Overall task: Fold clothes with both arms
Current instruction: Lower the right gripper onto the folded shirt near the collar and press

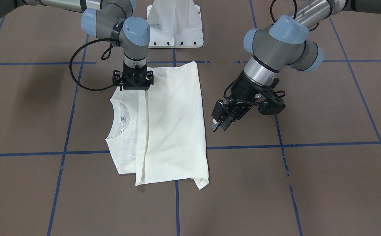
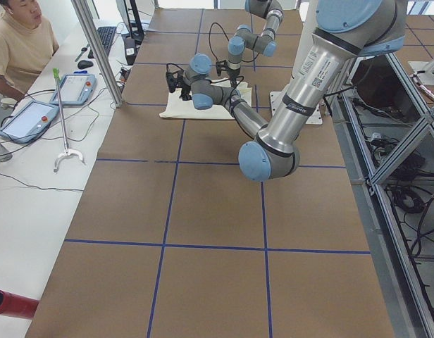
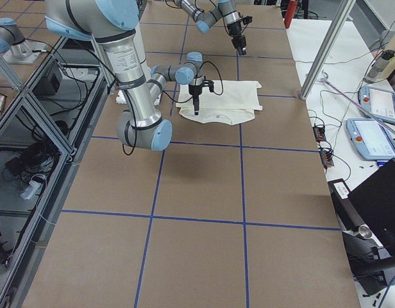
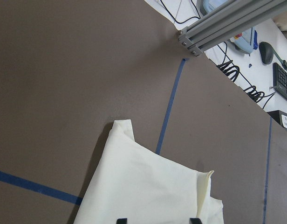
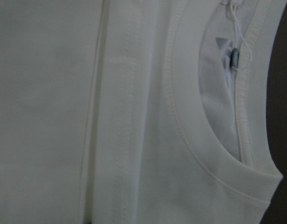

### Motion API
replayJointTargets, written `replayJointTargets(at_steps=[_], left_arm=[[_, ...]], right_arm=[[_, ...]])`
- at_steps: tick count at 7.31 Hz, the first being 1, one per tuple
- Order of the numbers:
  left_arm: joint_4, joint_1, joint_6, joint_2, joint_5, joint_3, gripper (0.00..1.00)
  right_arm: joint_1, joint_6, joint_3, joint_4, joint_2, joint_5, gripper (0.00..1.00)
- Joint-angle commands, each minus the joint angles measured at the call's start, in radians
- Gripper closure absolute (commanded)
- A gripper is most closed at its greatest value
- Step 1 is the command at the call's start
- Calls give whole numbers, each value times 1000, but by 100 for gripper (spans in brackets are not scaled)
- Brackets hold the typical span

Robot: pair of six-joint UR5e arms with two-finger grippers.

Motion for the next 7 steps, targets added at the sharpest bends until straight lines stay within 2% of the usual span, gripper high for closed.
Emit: replayJointTargets(at_steps=[1, 2, 3, 7], left_arm=[[2, 0, 0, 1, 0, 0, 46], [2, 0, -1, 0, 0, -2, 46], [14, 1, -1, -2, 0, -2, 46], [17, -2, 0, 3, -6, -15, 46]], right_arm=[[34, -121, 143, -12, -134, 2, 0], [48, -163, 206, -25, -209, 1, 0], [45, -163, 210, -23, -218, -1, 0], [-22, -102, 190, -17, -86, -37, 0]])
